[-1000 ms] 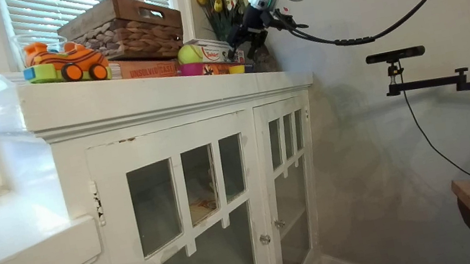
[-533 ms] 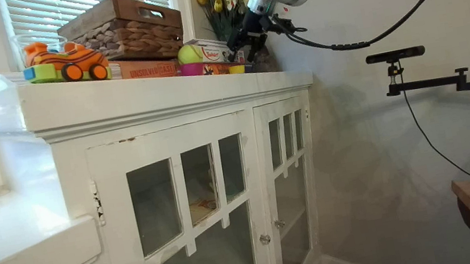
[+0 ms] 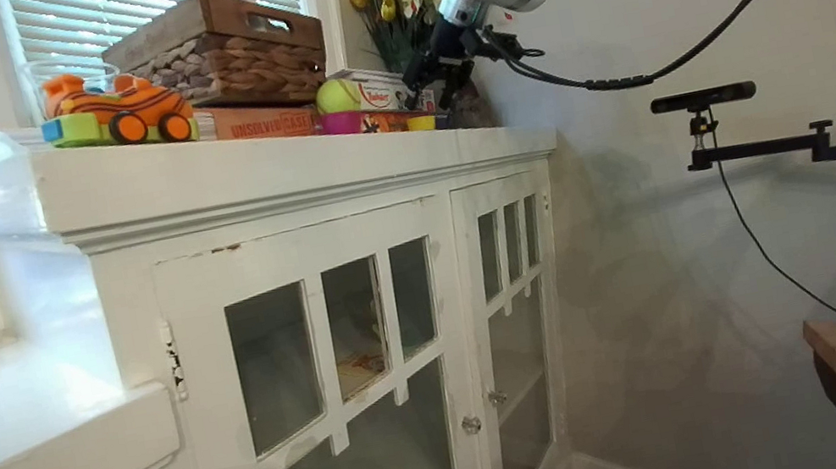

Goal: Put the tennis ball inside the brown cup then move the yellow cup to the left

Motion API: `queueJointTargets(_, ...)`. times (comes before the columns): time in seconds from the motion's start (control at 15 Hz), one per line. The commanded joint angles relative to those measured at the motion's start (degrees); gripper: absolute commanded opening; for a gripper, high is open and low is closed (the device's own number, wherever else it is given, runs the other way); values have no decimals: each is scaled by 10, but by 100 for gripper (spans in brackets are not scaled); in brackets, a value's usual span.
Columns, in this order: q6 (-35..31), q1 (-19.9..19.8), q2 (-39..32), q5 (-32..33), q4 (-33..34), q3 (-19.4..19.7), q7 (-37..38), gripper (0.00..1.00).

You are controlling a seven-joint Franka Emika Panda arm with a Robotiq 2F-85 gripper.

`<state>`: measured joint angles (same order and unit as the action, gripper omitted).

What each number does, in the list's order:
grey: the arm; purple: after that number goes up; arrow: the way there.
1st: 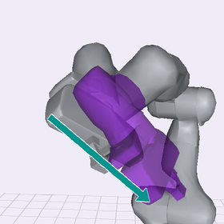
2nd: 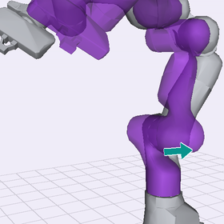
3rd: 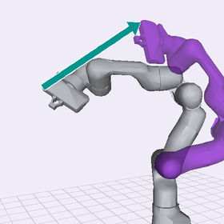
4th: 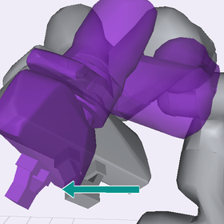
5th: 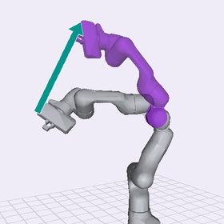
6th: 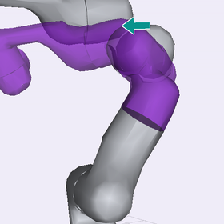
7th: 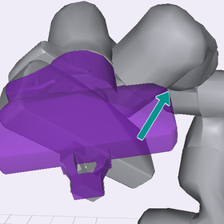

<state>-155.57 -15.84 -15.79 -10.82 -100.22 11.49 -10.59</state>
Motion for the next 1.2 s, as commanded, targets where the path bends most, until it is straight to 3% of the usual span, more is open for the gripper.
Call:
queueJointTargets(0.0,0,-8,-17,11,18,-8,4,100)
queueJointTargets(0.47,1,-5,-19,12,14,-12,5,100)
queueJointTargets(0.73,3,-5,-19,15,18,-12,4,60)
queueJointTargets(1.13,4,-6,-20,17,22,-13,4,19)
